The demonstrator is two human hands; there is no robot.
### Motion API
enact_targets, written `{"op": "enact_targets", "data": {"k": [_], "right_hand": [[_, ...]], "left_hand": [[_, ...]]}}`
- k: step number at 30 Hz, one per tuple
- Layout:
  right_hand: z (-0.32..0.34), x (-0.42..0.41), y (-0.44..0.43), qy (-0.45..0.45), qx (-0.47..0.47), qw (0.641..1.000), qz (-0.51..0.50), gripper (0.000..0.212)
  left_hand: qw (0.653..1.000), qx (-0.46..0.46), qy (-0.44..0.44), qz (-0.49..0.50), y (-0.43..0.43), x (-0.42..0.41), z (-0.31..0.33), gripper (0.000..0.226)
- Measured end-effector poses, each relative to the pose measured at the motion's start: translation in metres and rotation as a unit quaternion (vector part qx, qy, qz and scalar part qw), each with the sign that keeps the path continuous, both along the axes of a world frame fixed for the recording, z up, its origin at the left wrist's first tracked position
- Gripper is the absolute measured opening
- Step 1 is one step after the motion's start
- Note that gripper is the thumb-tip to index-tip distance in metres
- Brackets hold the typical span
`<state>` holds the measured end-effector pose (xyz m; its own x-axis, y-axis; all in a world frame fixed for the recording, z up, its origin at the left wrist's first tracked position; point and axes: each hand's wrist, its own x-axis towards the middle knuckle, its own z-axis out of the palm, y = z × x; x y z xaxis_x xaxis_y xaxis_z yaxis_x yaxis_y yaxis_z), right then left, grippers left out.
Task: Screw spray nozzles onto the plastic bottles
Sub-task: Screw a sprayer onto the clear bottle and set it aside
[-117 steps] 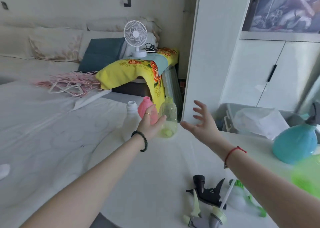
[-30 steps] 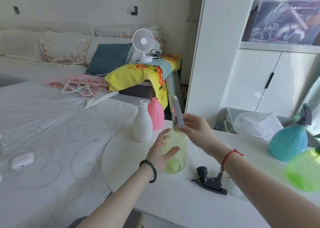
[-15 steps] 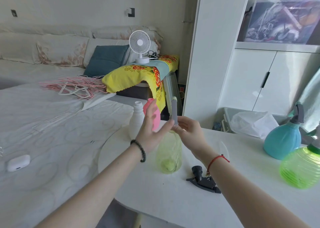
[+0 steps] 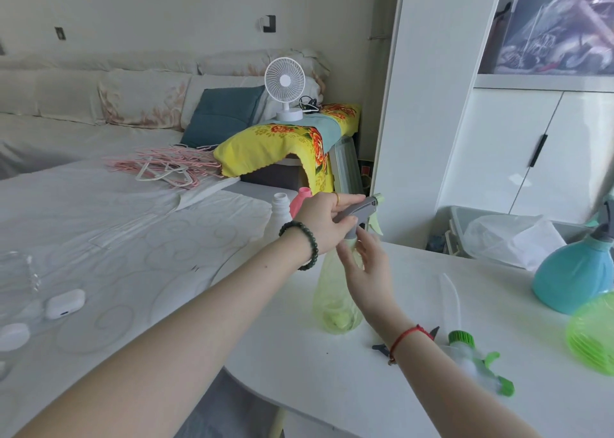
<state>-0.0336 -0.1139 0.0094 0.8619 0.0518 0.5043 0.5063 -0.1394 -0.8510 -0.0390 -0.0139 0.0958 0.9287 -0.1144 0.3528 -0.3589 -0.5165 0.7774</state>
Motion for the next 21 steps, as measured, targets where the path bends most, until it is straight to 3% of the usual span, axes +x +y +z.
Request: {"op": "enact_targets", "data": {"k": [4, 9, 14, 18, 21], "right_hand": [[-0.001, 0.001, -0.001, 0.001, 0.015, 1.000, 0.000, 0.004], [0.004, -0.003, 0.005, 0.045, 0.058, 0.995, -0.063, 0.025], [0.001, -0.005, -0.001, 0.063, -0.003, 0.998, 0.026, 0.039], [0.003, -0.001, -0.006, 0.030, -0.018, 0.999, -0.008, 0.015], [0.003, -0.001, -0.003, 0.037, 0.011, 0.998, -0.057, 0.024]], "left_hand": [[1.000, -0.004, 0.014, -0.012, 0.003, 0.001, 0.001, 0.039], [0.999, -0.022, 0.017, -0.028, 0.004, -0.003, 0.001, 0.039], [0.999, -0.021, 0.022, -0.034, 0.005, -0.004, 0.001, 0.039], [0.999, -0.023, 0.019, -0.034, 0.004, -0.004, 0.000, 0.039], [0.999, -0.025, 0.017, -0.039, 0.001, -0.004, 0.000, 0.039]]}}
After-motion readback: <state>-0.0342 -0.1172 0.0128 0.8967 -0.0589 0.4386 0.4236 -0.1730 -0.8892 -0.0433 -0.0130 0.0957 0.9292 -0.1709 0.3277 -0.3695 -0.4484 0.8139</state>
